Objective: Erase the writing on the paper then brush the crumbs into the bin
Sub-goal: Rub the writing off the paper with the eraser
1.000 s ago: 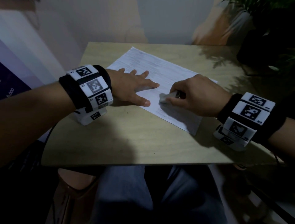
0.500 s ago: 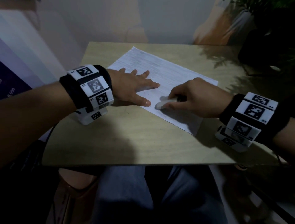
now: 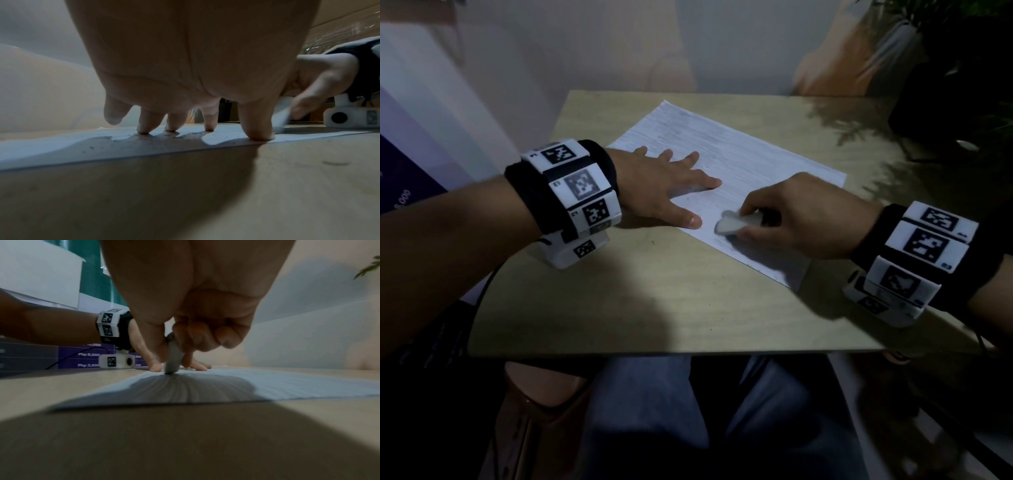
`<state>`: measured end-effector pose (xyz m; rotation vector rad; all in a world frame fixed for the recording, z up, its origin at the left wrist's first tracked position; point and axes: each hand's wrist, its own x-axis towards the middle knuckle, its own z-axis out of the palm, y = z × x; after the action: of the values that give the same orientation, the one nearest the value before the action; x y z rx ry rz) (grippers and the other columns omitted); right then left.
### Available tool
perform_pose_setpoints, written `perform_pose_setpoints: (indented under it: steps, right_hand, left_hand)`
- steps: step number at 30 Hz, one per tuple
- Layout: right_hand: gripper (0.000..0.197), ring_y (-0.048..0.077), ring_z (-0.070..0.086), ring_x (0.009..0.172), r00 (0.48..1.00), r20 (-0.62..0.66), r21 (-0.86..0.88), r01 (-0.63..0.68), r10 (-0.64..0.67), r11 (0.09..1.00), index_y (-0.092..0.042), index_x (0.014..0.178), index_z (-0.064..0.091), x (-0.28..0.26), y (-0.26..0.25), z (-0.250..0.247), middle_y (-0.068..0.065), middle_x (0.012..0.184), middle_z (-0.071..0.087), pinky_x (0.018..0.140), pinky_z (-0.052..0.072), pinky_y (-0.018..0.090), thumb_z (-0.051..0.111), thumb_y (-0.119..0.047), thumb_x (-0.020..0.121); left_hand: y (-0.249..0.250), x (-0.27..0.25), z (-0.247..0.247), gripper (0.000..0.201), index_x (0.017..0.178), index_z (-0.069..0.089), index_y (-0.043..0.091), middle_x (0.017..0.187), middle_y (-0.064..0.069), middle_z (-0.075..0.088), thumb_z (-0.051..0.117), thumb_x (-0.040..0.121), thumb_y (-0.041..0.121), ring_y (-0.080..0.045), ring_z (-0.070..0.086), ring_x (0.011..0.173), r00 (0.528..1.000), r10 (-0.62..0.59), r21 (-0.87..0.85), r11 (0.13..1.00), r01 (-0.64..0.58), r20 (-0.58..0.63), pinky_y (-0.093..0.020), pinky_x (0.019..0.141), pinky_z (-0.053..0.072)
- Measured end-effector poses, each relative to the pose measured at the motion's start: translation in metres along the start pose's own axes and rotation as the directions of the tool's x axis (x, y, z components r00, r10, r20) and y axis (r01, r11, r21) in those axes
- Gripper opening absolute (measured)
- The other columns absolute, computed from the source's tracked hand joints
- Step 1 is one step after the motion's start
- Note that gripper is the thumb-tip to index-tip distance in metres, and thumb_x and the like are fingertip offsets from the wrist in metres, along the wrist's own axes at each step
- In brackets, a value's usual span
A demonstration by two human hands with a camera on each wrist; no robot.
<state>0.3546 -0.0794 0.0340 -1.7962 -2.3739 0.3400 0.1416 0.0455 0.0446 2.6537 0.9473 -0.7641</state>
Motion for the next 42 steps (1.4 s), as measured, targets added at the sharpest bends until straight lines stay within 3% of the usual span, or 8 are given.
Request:
perform_pose_setpoints:
  steps: [4, 10, 16, 22, 26, 31, 38, 42]
  right_hand:
    - [0.067, 0.013, 0.060, 0.074, 1.000, -0.028, 0.082, 0.013, -0.011, 0.997, -0.024, 0.096, 0.071, 0.001, 0.003, 0.000, -0.006, 0.082, 0.069, 0.071, 0.051, 0.037, 0.041, -0.081, 0.078]
    - [0.033, 0.002, 0.058, 0.073, 0.999, 0.042, 0.134, 0.017, -0.023, 0.991, -0.031, 0.109, 0.068, 0.000, 0.000, 0.000, -0.014, 0.082, 0.066, 0.071, 0.047, 0.027, 0.059, -0.056, 0.088]
    - [0.034, 0.015, 0.059, 0.082, 0.993, -0.117, 0.045, -0.028, 0.033, 0.999, -0.031, 0.090, 0.066, 0.007, 0.009, -0.002, -0.013, 0.087, 0.064, 0.075, 0.050, 0.038, 0.053, -0.062, 0.087]
    - [0.046, 0.005, 0.060, 0.085, 0.998, -0.001, 0.176, 0.068, -0.069, 0.982, -0.027, 0.102, 0.071, 0.003, 0.002, 0.000, -0.014, 0.095, 0.069, 0.080, 0.050, 0.031, 0.047, -0.062, 0.086]
    - [0.046, 0.021, 0.061, 0.087, 0.992, -0.124, -0.023, 0.008, -0.011, 1.000, -0.024, 0.099, 0.068, 0.008, 0.011, 0.001, -0.005, 0.094, 0.065, 0.075, 0.049, 0.039, 0.041, -0.060, 0.088]
    - [0.045, 0.008, 0.056, 0.086, 0.994, 0.008, 0.120, 0.107, -0.109, 0.987, -0.026, 0.106, 0.070, 0.005, 0.002, 0.002, -0.015, 0.097, 0.062, 0.078, 0.046, 0.030, 0.044, -0.061, 0.094]
    - [0.044, 0.020, 0.057, 0.090, 0.997, -0.073, -0.066, 0.034, -0.039, 0.997, -0.025, 0.106, 0.066, 0.011, 0.010, 0.003, -0.011, 0.093, 0.053, 0.075, 0.043, 0.035, 0.040, -0.057, 0.091]
    - [0.034, 0.010, 0.055, 0.087, 0.994, 0.029, 0.127, 0.103, -0.107, 0.987, -0.026, 0.109, 0.068, 0.008, 0.005, 0.003, -0.012, 0.097, 0.061, 0.080, 0.045, 0.031, 0.049, -0.051, 0.097]
  left_hand:
    - [-0.001, 0.000, 0.001, 0.083, 0.158, -0.004, 0.053, 0.169, 0.003, -0.020, 0.039, 0.090, 0.076, -0.031, -0.013, 0.156, 1.000, 0.002, 0.000, 1.000, -0.002, -0.004, -0.058, 0.124, -0.005]
    - [0.000, 0.001, 0.000, 0.085, 0.158, -0.004, 0.053, 0.169, 0.003, -0.020, 0.038, 0.088, 0.077, -0.031, -0.012, 0.157, 1.000, -0.001, 0.006, 1.000, 0.001, -0.002, -0.058, 0.124, -0.004]
    - [0.000, 0.001, 0.001, 0.084, 0.158, -0.003, 0.053, 0.169, 0.003, -0.020, 0.039, 0.090, 0.076, -0.031, -0.012, 0.157, 1.000, -0.001, -0.004, 1.000, 0.001, -0.003, -0.059, 0.124, -0.004]
    - [0.000, 0.000, 0.001, 0.083, 0.158, -0.003, 0.053, 0.169, 0.003, -0.020, 0.041, 0.091, 0.075, -0.031, -0.012, 0.157, 1.000, -0.002, -0.009, 1.000, 0.002, -0.008, -0.059, 0.124, -0.004]
    - [0.000, 0.000, 0.000, 0.083, 0.158, -0.003, 0.053, 0.169, 0.003, -0.020, 0.040, 0.091, 0.075, -0.031, -0.012, 0.156, 1.000, -0.002, -0.010, 1.000, 0.002, -0.006, -0.058, 0.125, -0.004]
    - [0.001, -0.001, -0.001, 0.083, 0.158, -0.004, 0.053, 0.169, 0.003, -0.020, 0.040, 0.091, 0.075, -0.030, -0.013, 0.156, 1.000, -0.006, -0.007, 1.000, 0.006, 0.002, -0.059, 0.124, -0.004]
    - [0.001, -0.001, 0.000, 0.083, 0.158, -0.003, 0.052, 0.169, 0.003, -0.020, 0.040, 0.091, 0.075, -0.031, -0.012, 0.157, 1.000, -0.008, -0.005, 1.000, 0.008, 0.000, -0.058, 0.125, -0.004]
    - [0.002, -0.002, -0.001, 0.083, 0.158, -0.003, 0.052, 0.169, 0.003, -0.021, 0.041, 0.091, 0.074, -0.030, -0.012, 0.156, 1.000, -0.005, -0.005, 1.000, 0.005, 0.000, -0.058, 0.125, -0.005]
